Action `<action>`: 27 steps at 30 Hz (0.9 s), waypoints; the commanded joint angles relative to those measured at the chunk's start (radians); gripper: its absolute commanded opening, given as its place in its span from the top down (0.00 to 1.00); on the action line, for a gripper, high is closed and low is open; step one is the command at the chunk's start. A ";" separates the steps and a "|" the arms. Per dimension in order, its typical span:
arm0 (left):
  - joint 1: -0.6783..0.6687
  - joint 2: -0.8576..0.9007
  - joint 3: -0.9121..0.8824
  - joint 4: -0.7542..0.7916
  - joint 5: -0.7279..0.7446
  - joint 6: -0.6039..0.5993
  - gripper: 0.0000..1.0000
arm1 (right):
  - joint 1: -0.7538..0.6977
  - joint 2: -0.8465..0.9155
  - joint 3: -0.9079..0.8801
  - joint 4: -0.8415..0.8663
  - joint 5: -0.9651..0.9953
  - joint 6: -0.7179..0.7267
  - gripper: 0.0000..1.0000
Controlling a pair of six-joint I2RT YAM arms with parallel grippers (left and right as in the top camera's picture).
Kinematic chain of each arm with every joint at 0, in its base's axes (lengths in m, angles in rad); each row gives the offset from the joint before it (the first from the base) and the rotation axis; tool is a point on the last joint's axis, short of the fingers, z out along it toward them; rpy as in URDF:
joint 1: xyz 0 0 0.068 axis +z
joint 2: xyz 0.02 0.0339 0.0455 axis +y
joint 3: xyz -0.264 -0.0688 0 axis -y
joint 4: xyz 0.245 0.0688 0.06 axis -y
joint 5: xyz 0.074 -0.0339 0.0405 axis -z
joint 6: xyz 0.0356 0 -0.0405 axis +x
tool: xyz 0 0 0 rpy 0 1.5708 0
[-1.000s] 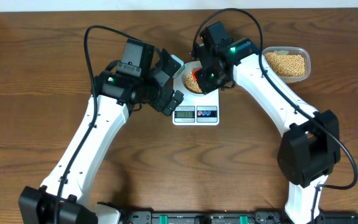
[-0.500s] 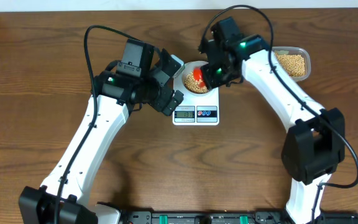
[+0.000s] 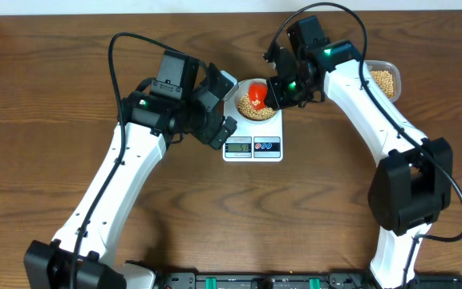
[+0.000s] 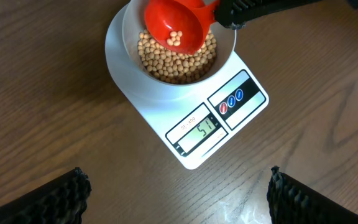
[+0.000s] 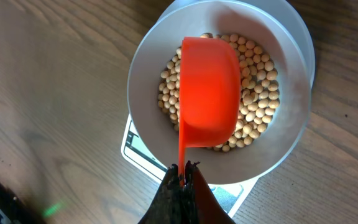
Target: Scoop item into bowl and weigh 50g on scale
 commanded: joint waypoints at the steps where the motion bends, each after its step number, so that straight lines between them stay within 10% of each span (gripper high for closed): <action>1: 0.002 0.011 -0.008 0.001 0.016 -0.005 0.07 | -0.010 0.012 -0.007 0.002 -0.040 0.010 0.99; 27: 0.002 0.011 -0.008 0.001 0.016 -0.005 0.07 | -0.010 0.012 -0.007 0.003 -0.028 0.005 0.99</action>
